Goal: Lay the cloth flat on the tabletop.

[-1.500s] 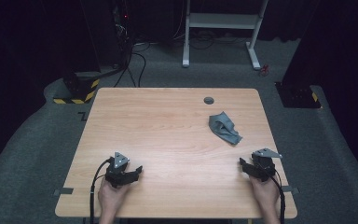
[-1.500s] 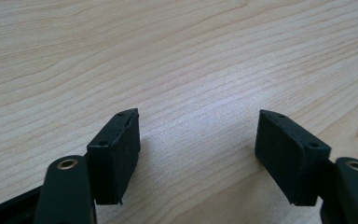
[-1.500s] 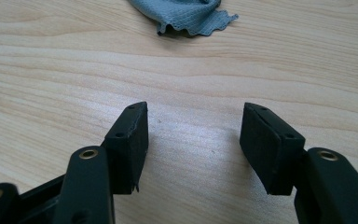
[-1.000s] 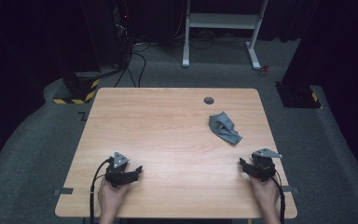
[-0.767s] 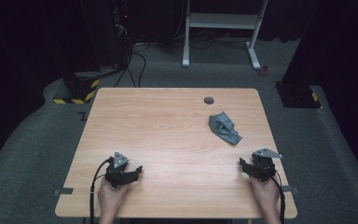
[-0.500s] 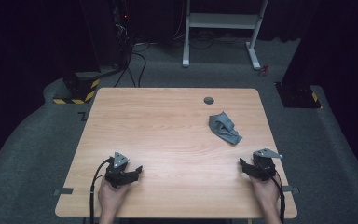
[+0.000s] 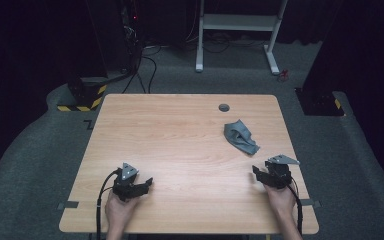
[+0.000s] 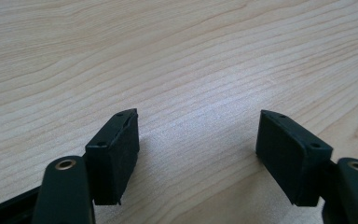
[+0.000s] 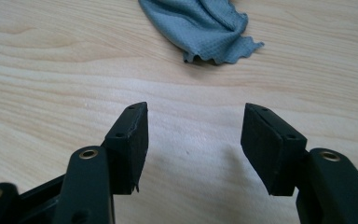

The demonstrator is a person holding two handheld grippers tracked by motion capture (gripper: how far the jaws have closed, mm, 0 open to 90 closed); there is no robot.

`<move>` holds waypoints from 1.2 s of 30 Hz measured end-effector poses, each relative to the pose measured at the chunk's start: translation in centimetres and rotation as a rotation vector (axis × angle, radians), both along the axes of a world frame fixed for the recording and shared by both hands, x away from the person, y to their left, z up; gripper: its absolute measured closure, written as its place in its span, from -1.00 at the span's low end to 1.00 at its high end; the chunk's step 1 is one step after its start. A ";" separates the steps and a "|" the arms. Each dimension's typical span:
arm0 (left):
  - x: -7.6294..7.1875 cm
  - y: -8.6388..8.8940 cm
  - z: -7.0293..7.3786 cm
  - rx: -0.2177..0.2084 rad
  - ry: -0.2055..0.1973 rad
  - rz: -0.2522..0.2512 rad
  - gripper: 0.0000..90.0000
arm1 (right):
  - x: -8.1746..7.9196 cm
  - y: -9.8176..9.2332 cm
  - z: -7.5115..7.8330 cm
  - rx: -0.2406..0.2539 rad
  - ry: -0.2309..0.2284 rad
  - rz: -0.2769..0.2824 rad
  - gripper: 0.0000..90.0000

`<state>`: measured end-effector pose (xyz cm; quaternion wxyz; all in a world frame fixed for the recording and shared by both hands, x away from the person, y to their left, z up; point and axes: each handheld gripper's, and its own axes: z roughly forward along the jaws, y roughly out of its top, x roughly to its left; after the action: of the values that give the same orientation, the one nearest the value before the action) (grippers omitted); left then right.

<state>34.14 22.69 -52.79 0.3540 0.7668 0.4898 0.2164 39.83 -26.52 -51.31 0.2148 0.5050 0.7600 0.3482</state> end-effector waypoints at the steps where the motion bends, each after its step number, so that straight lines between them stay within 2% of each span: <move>1: 0.0 0.0 0.0 -0.001 -0.001 0.001 -0.32 | 0.4 0.2 0.0 0.006 0.003 0.001 -0.08; 10: 0.0 0.0 0.0 -0.002 -0.003 0.003 -0.32 | 1.8 0.7 0.2 0.032 -0.001 0.002 -0.09; 24: 0.0 0.0 0.0 -0.004 -0.002 0.003 -0.32 | 5.1 2.7 1.2 0.004 -0.003 0.015 -0.12; 28: 0.0 0.0 0.0 -0.005 -0.002 0.003 -0.32 | 6.5 3.5 1.4 -0.001 0.000 0.009 -0.13; 30: 0.0 0.0 0.0 -0.005 -0.002 0.003 -0.32 | 6.8 3.7 1.4 -0.007 -0.007 0.010 -0.13; 32: 0.0 0.0 0.0 -0.005 -0.001 0.002 -0.32 | 7.7 4.2 1.2 -0.017 0.009 0.002 -0.14; 35: 0.0 0.0 0.0 -0.006 -0.002 0.003 -0.32 | 8.4 4.4 0.8 -0.005 0.003 -0.012 -0.13; 36: 0.0 0.0 0.0 -0.006 -0.002 0.003 -0.32 | 8.6 4.4 0.6 -0.001 0.017 -0.021 -0.15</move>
<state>34.14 22.69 -52.80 0.3564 0.7649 0.4912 0.2160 48.40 -22.11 -50.68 0.2124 0.5155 0.7567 0.3412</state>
